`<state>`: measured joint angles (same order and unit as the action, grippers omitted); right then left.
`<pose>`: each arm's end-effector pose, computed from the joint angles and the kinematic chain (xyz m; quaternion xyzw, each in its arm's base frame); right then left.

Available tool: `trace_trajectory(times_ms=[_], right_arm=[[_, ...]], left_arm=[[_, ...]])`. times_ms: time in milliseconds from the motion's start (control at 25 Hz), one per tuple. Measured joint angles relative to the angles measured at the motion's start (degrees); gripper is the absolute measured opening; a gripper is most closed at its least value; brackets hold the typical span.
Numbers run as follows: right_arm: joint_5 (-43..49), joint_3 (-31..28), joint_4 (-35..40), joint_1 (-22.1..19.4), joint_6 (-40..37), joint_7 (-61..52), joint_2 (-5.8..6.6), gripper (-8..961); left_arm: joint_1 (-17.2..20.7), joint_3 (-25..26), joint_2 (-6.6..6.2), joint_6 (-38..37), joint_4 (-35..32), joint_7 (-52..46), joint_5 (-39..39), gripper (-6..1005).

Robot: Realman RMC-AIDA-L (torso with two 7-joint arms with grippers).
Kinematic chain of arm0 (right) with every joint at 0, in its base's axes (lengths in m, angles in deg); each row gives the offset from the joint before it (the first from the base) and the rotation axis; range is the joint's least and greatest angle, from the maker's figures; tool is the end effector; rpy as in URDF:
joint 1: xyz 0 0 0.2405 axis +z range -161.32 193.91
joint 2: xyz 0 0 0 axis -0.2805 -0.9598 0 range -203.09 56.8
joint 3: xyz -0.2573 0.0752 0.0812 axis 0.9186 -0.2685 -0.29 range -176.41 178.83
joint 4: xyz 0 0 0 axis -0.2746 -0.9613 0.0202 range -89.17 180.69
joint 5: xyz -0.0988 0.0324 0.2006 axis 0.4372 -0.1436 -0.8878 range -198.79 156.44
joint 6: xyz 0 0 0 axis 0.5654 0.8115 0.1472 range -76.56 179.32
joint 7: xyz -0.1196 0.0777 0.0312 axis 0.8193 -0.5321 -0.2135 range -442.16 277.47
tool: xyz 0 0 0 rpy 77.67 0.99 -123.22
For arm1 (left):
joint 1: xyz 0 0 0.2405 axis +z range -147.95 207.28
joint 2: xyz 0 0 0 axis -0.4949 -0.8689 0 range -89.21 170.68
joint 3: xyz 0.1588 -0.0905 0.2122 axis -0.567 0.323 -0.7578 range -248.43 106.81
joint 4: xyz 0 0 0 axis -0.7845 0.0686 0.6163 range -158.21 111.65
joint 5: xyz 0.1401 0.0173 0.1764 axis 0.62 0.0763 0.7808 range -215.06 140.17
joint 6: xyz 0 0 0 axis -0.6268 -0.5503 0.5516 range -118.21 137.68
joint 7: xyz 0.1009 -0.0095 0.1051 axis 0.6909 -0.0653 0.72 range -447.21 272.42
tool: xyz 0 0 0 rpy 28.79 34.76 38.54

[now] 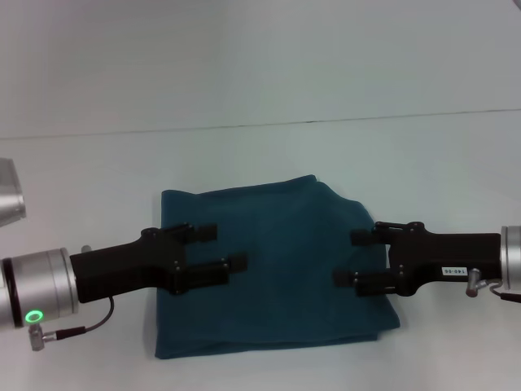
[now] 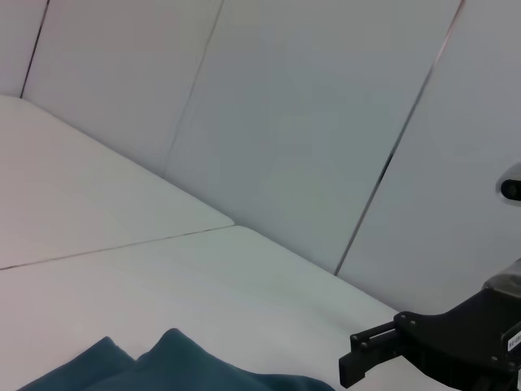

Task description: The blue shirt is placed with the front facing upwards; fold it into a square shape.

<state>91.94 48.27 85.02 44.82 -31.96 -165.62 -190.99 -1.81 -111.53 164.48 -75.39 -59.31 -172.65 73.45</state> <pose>0.3006 0.3581 -0.0153 -0.9414 0.2386 0.1921 0.1414 -0.2631 0.3569 -0.0510 -0.9089 -0.2797 -0.2889 0.1103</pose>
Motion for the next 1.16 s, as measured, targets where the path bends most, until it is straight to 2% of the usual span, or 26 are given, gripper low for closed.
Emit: trace_trajectory(times_ms=[560, 1160], right_arm=[[0.00, 0.28, 0.81, -0.32, -0.50, 0.03, 0.09, 905], [0.49, 0.23, 0.91, -0.75, -1.76, 0.05, 0.84, 905]], left_arm=[[0.33, 0.04, 0.00, -0.67, -0.58, -0.12, -0.09, 883], [0.73, -0.01, -0.31, -2.19, -1.43, -0.56, 1.05, 883]])
